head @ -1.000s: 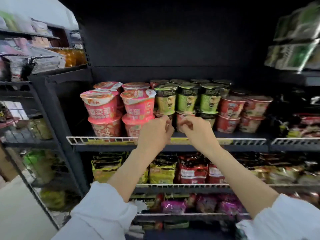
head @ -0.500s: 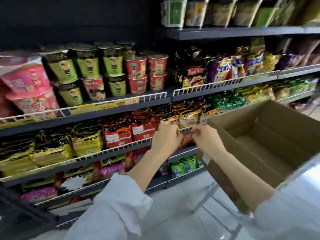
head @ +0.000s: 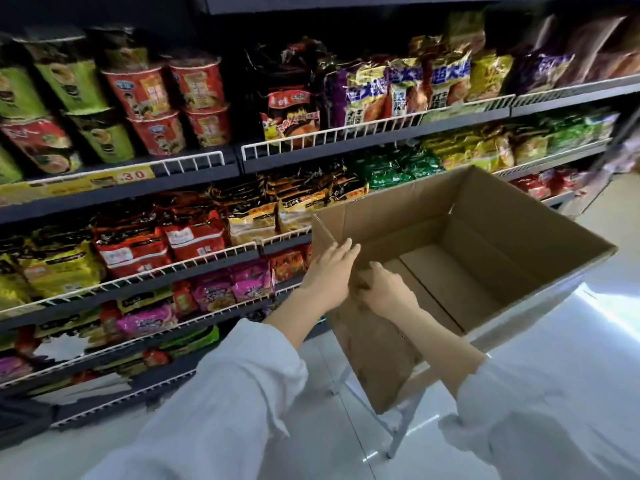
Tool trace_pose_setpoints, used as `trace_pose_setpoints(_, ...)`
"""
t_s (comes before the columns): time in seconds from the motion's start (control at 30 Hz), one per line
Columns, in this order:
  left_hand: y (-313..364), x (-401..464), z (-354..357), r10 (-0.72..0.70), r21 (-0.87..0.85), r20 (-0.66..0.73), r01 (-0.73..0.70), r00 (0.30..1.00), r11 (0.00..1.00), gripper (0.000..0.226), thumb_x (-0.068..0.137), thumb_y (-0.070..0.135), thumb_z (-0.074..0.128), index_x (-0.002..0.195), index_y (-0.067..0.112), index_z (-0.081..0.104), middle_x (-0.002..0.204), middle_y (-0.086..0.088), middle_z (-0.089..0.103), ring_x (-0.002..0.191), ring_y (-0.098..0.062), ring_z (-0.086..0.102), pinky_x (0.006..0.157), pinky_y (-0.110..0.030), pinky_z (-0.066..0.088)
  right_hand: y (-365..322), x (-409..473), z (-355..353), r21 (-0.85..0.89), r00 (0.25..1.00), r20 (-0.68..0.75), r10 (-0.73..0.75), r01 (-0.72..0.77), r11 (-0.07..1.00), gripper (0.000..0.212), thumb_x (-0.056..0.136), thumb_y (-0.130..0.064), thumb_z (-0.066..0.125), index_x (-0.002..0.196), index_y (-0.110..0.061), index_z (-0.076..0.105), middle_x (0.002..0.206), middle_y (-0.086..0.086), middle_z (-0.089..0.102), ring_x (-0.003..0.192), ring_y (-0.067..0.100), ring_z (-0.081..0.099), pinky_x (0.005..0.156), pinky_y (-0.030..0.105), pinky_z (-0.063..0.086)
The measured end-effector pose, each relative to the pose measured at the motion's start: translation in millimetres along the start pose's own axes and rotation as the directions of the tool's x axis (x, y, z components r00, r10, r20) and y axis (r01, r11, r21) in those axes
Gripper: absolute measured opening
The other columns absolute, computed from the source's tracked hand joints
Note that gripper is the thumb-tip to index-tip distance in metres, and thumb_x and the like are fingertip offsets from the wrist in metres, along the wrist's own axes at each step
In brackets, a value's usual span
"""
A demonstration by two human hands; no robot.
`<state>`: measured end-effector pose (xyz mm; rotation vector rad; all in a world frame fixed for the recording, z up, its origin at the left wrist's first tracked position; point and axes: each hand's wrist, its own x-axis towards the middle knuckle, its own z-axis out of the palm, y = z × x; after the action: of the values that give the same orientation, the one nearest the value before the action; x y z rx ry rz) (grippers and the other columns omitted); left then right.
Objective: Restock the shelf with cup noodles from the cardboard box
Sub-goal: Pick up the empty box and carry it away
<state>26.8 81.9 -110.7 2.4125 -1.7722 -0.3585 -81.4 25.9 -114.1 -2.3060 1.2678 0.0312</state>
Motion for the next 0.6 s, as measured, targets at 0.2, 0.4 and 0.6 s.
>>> trace_pose_setpoints(0.2,7.3,-0.7,5.7,-0.016,0.116,0.005,0.016,1.000,0.993,0.082,0.082,-0.022,0.042,0.149,0.020,0.021,0.161,-0.002,-0.002,0.147,-0.023,-0.011,0.119,-0.051,0.005,4.7,-0.7,8.9,0.019,0.998,0.049,-0.034,0.033,0.999,0.024,0.094,-0.017,0.044,0.112,-0.006,0.055,0.111,0.015,0.061,0.099,0.037,0.060,0.077,0.037,0.048)
trace_pose_setpoints(0.4,-3.7,-30.4,0.2,0.091,0.290,-0.067,-0.068,0.994,0.955,0.028,0.092,0.013,0.054,0.119,0.022,0.056,0.131,-0.002,0.051,0.139,-0.019,0.031,0.117,-0.049,0.003,1.2,-25.3,7.9,0.036,0.976,0.146,-0.163,0.160,0.987,0.021,0.090,-0.017,0.046,0.100,-0.003,0.058,0.088,0.010,0.057,0.077,0.031,0.054,0.065,0.032,0.042)
trace_pose_setpoints(0.6,-54.8,-109.7,-4.9,0.040,0.188,-0.088,-0.023,0.995,0.982,0.023,0.091,0.028,0.057,0.114,0.023,0.058,0.122,0.002,0.052,0.126,-0.014,0.040,0.117,-0.046,0.007,-49.2,-68.2,29.6,0.054,0.904,0.276,-0.326,0.324,0.944,0.017,0.088,-0.016,0.047,0.083,-0.002,0.054,0.080,0.012,0.054,0.073,0.031,0.054,0.061,0.032,0.039)
